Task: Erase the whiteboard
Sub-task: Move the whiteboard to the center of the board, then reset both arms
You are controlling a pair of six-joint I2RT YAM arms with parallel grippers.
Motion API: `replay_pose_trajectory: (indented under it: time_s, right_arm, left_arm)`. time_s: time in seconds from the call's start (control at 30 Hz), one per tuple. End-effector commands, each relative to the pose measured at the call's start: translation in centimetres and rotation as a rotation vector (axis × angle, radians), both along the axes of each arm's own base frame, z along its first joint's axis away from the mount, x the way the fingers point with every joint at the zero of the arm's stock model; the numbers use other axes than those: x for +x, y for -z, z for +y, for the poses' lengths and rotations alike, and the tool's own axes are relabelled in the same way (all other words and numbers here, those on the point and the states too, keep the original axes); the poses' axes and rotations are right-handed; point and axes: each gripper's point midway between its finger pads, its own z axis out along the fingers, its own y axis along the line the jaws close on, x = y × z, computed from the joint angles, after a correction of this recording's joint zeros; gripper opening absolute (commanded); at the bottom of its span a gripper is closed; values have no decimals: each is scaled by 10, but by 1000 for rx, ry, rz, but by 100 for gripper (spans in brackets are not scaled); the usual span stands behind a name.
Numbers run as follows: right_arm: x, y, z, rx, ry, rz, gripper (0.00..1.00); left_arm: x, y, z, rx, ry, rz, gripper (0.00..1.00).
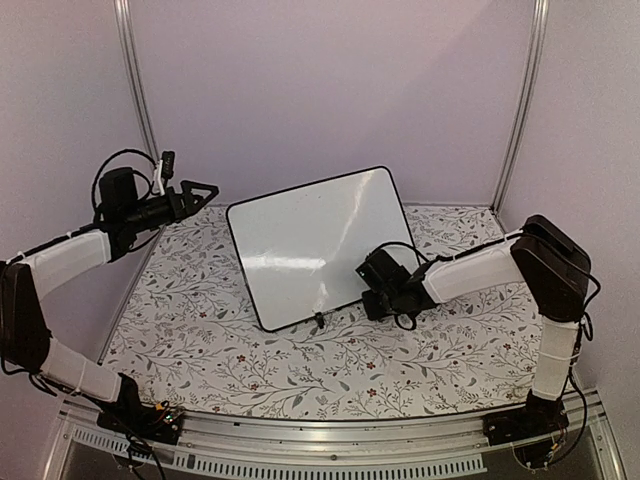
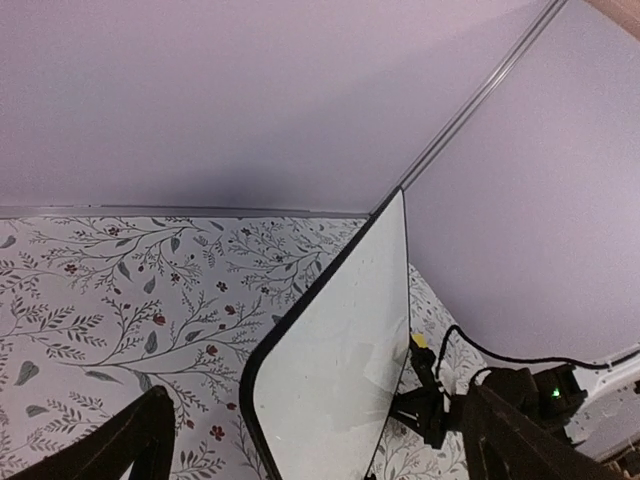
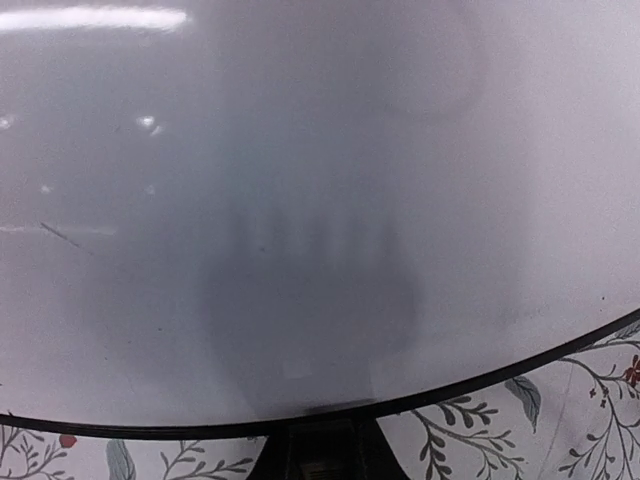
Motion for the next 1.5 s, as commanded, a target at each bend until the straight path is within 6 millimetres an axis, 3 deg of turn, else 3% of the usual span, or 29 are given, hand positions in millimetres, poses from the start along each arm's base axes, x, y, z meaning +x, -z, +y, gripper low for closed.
replay_pose_trajectory:
  time_s: [0.0, 0.2, 0.37, 0.57, 0.8, 1.07, 1.2, 1.33, 1.47]
  right_arm:
    - [17, 15, -21, -86, 182, -5, 0]
    - [39, 27, -9, -74, 244, 9, 0]
    - [60, 25, -4, -69, 310, -11, 0]
    - [64, 33, -4, -85, 340, -6, 4]
    - [49, 34, -9, -63, 322, 18, 36]
    - [18, 16, -6, -52, 276, 7, 97]
    - [0, 7, -3, -45, 230, 4, 99]
    - [-16, -18, 3, 10, 168, -16, 99]
    - [-26, -69, 8, 114, 83, -83, 99]
  left_arm:
    - [3, -10, 15, 11, -80, -38, 100]
    - [5, -12, 22, 5, -108, -39, 100]
    - [5, -14, 26, 15, -137, -56, 100]
    - [3, -18, 25, 12, -137, -65, 100]
    - [0, -28, 25, 10, -142, -75, 100]
    - [-6, -39, 14, 3, -122, -64, 100]
    - [-8, -42, 11, 38, -147, -45, 100]
    - [-21, -32, 14, 51, -174, -19, 100]
    - [-43, -22, 14, 70, -185, -26, 100]
